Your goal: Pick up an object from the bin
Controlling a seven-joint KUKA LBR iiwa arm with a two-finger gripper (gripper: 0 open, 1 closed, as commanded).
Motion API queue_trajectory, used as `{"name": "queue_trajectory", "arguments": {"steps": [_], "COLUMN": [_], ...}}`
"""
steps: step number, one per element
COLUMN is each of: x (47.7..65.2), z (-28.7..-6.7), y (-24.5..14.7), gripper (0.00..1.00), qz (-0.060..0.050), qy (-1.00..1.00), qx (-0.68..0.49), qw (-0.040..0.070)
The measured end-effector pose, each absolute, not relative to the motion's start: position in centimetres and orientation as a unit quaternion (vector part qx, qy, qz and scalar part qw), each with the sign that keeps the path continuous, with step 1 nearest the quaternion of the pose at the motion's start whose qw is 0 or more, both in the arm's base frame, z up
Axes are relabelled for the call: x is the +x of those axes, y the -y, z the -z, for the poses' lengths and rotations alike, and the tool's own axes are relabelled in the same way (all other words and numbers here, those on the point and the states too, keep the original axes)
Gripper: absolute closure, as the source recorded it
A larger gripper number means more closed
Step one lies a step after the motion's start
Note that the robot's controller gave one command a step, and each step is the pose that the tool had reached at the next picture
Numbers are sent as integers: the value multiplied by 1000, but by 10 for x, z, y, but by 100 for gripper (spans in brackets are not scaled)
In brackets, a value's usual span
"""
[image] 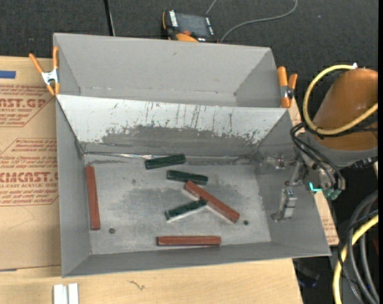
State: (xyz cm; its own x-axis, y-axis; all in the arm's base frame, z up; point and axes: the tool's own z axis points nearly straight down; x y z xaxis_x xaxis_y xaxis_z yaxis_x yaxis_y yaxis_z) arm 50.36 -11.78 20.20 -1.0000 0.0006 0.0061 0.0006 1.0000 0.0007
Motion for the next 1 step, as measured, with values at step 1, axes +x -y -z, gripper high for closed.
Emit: {"name": "queue_trajectory", "arguments": {"steps": [1], "x": [501], "z": [-73], "y": [92], "gripper": [0], "qz": [1], "qy": [999], "qx": [-42], "qw": [4]}}
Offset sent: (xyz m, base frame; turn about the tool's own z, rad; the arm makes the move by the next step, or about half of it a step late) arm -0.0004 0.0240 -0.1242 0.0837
